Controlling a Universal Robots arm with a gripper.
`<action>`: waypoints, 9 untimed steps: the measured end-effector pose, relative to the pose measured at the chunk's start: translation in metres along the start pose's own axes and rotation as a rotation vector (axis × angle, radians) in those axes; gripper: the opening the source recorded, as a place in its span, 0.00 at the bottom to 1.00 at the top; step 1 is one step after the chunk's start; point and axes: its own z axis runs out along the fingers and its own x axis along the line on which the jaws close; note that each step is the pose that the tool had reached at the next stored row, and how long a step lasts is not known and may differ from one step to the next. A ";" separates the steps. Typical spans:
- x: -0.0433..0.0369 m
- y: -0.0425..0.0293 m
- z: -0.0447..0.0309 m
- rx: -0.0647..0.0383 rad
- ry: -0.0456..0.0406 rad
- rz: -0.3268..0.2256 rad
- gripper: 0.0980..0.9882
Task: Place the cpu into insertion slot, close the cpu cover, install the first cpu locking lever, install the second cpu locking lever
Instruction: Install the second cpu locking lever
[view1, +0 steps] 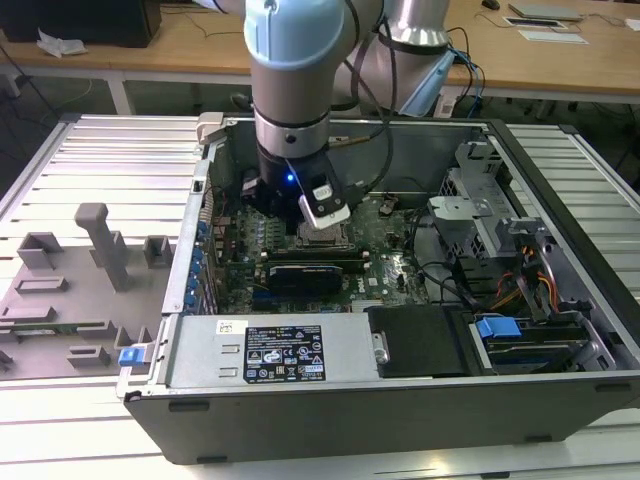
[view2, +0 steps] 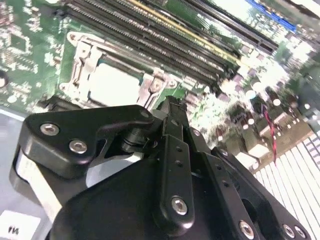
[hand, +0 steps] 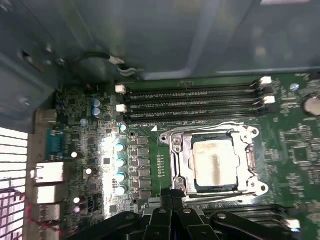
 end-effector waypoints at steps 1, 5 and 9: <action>0.0000 0.0007 -0.0033 0.000 -0.0005 0.000 0.01; -0.0030 0.0008 -0.0045 0.001 -0.0002 0.000 0.01; -0.0193 0.0003 -0.0044 0.001 0.0030 0.001 0.01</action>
